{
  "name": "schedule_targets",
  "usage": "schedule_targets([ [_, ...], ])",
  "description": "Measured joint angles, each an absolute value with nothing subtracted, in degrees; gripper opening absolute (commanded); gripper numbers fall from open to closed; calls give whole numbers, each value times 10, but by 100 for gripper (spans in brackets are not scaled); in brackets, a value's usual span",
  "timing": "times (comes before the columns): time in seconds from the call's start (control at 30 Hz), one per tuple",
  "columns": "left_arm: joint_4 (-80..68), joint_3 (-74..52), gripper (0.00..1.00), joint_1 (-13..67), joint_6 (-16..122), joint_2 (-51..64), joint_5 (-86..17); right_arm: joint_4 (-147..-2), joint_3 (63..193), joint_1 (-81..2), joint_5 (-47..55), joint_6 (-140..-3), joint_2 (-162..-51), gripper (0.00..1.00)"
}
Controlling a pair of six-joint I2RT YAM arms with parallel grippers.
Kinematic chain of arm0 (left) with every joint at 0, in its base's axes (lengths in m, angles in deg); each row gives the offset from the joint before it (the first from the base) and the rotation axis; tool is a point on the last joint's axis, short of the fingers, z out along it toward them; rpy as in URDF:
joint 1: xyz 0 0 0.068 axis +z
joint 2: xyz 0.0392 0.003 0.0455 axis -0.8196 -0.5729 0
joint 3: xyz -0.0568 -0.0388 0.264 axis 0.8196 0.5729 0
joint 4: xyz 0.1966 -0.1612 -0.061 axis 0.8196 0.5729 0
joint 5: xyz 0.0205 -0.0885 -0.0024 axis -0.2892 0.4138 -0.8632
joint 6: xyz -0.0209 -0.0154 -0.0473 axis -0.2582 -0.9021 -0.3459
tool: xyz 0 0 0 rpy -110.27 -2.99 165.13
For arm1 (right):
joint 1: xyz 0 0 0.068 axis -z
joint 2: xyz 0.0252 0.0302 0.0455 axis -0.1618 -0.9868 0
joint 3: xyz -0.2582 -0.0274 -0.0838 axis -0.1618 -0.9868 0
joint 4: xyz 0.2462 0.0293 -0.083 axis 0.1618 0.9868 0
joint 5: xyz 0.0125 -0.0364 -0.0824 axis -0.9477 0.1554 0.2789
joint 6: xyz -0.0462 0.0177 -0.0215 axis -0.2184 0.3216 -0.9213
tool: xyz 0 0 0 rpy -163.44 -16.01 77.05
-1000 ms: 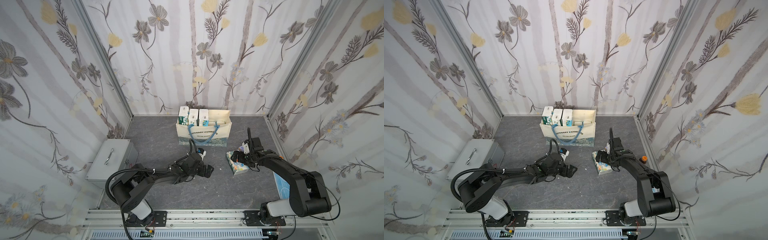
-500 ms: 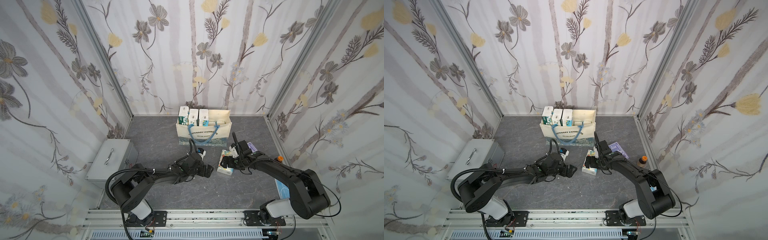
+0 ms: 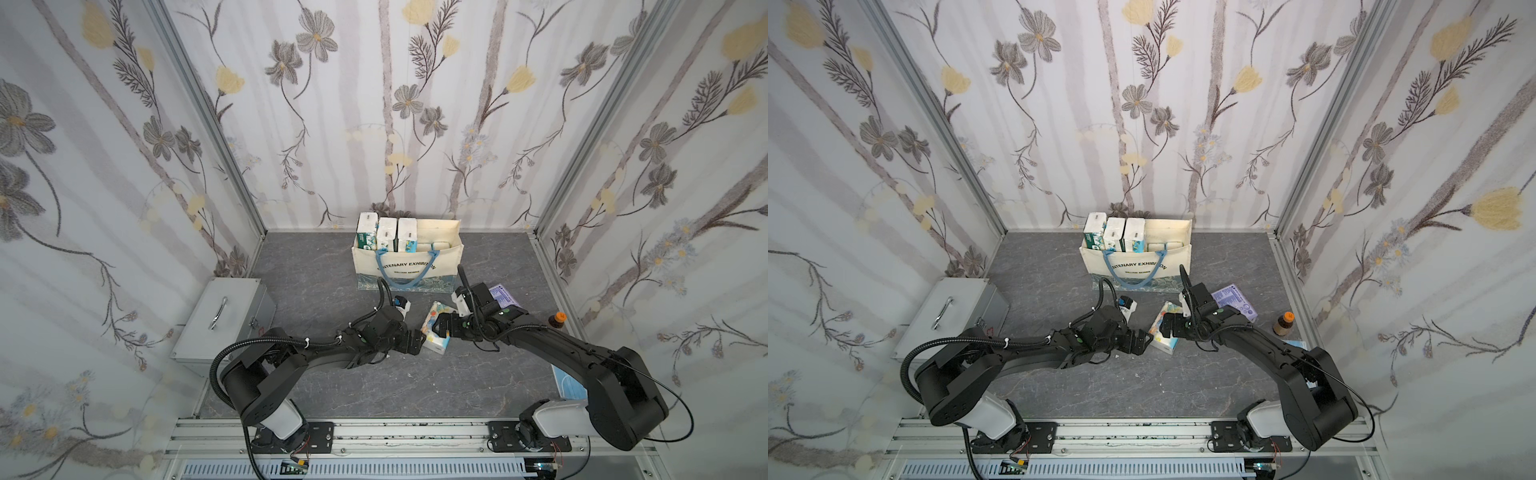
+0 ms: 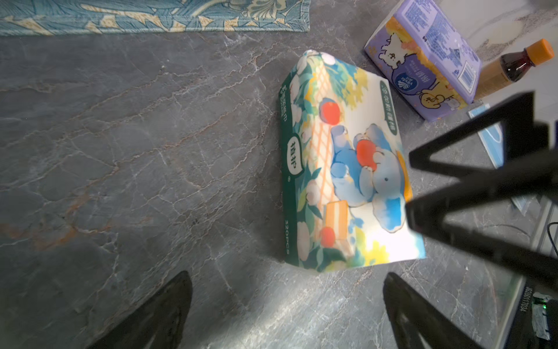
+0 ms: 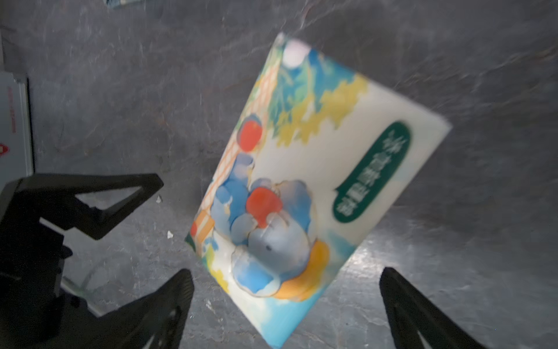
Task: Put tissues into the canvas bag
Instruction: Move the pack of facial tissues to the center of the board.
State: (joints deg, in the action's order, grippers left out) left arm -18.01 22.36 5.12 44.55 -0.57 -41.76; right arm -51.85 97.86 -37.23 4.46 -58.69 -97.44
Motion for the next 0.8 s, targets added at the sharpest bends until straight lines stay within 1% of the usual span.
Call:
schedule_targets([
  [0.1, -180, 224, 100, 51, 444, -6, -419, -512, 1005, -331, 56, -612, -991, 97],
  [0.23, -180, 227, 100, 51, 444, -2, -421, -515, 1044, -304, 58, -651, -1047, 98],
  [0.4, -180, 230, 100, 52, 444, 1, -422, -531, 1094, -277, 12, -687, -1111, 96],
  [0.6, -182, 233, 100, 52, 444, 7, -425, -548, 1120, -273, -47, -711, -1158, 94],
  [0.8, -187, 248, 100, 56, 441, 21, -432, -562, 1102, -275, -93, -714, -1154, 93],
])
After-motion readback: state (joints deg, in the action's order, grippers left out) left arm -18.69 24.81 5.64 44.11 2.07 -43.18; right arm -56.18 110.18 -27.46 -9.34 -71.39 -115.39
